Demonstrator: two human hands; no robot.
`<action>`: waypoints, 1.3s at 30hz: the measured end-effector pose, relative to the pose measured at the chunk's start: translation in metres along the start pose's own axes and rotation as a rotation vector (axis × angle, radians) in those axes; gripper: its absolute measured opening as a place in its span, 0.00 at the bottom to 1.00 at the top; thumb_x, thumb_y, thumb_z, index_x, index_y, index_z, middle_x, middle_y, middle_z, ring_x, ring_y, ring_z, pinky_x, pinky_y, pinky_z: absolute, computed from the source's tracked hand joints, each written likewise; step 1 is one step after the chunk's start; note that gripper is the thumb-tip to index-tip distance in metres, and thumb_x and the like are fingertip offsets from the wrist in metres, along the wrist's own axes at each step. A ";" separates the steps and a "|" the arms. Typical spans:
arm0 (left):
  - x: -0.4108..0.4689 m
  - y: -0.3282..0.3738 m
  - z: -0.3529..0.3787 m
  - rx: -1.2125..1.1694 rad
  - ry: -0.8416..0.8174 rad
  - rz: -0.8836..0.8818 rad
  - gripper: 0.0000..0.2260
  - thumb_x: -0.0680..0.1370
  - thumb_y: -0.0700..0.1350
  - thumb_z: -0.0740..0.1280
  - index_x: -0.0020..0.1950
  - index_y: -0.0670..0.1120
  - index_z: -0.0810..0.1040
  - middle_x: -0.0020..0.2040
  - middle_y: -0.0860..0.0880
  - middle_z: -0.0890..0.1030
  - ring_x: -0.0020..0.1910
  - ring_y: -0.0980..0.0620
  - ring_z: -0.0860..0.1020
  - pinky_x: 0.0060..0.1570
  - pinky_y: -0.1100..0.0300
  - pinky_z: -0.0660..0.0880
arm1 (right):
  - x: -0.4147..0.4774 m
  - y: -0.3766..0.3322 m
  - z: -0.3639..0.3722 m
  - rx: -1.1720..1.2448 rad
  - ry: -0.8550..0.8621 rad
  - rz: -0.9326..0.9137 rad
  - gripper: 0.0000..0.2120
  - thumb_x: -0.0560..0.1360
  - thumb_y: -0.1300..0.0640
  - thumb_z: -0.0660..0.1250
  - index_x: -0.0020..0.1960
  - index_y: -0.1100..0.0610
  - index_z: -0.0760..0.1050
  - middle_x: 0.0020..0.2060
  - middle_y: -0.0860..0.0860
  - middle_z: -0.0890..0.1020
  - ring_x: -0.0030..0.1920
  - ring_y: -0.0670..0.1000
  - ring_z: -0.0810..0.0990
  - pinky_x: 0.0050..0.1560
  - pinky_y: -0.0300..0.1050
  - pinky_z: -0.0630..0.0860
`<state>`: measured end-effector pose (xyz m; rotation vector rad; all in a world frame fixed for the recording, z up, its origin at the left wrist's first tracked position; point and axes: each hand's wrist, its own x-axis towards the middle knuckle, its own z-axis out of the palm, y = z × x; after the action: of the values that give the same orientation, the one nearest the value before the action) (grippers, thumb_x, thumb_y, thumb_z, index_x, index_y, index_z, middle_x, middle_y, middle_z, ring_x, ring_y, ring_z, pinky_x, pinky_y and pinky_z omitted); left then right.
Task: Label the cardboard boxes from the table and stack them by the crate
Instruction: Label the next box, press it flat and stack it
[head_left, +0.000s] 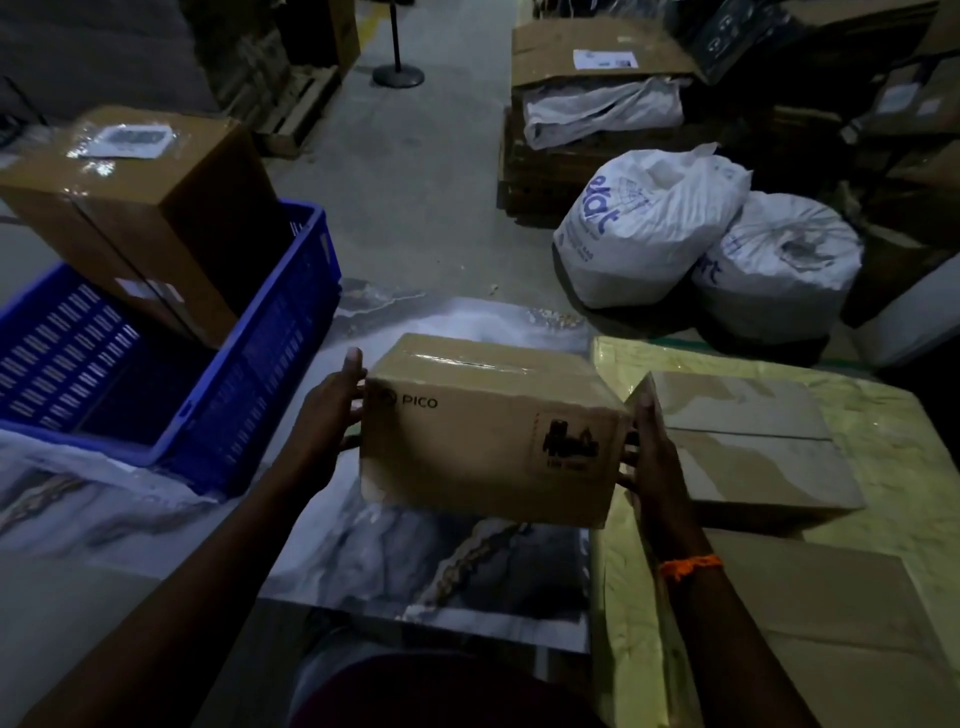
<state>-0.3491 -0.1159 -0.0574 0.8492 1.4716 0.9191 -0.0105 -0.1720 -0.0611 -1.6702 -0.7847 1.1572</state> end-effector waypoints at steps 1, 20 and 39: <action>-0.002 -0.004 -0.004 0.041 -0.022 -0.021 0.27 0.79 0.68 0.61 0.71 0.51 0.73 0.65 0.52 0.74 0.64 0.49 0.73 0.60 0.47 0.73 | 0.003 0.006 -0.006 0.008 -0.061 0.069 0.16 0.83 0.35 0.55 0.56 0.40 0.78 0.50 0.47 0.84 0.52 0.51 0.82 0.48 0.49 0.78; -0.035 -0.080 0.000 0.197 0.040 -0.103 0.11 0.80 0.51 0.70 0.58 0.48 0.78 0.50 0.51 0.82 0.48 0.52 0.80 0.41 0.54 0.78 | -0.017 0.091 -0.011 -0.265 -0.148 0.135 0.20 0.77 0.40 0.72 0.65 0.45 0.77 0.58 0.48 0.84 0.57 0.51 0.84 0.63 0.60 0.80; 0.017 -0.031 0.033 0.350 0.086 0.176 0.24 0.78 0.44 0.72 0.72 0.43 0.70 0.62 0.49 0.76 0.53 0.55 0.77 0.45 0.62 0.74 | 0.047 0.039 0.017 -0.206 0.059 -0.019 0.25 0.73 0.40 0.75 0.63 0.53 0.79 0.55 0.49 0.85 0.57 0.53 0.84 0.61 0.58 0.81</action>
<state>-0.3180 -0.1111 -0.0943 1.2236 1.6808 0.8470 -0.0102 -0.1393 -0.1158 -1.8532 -0.9049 1.0372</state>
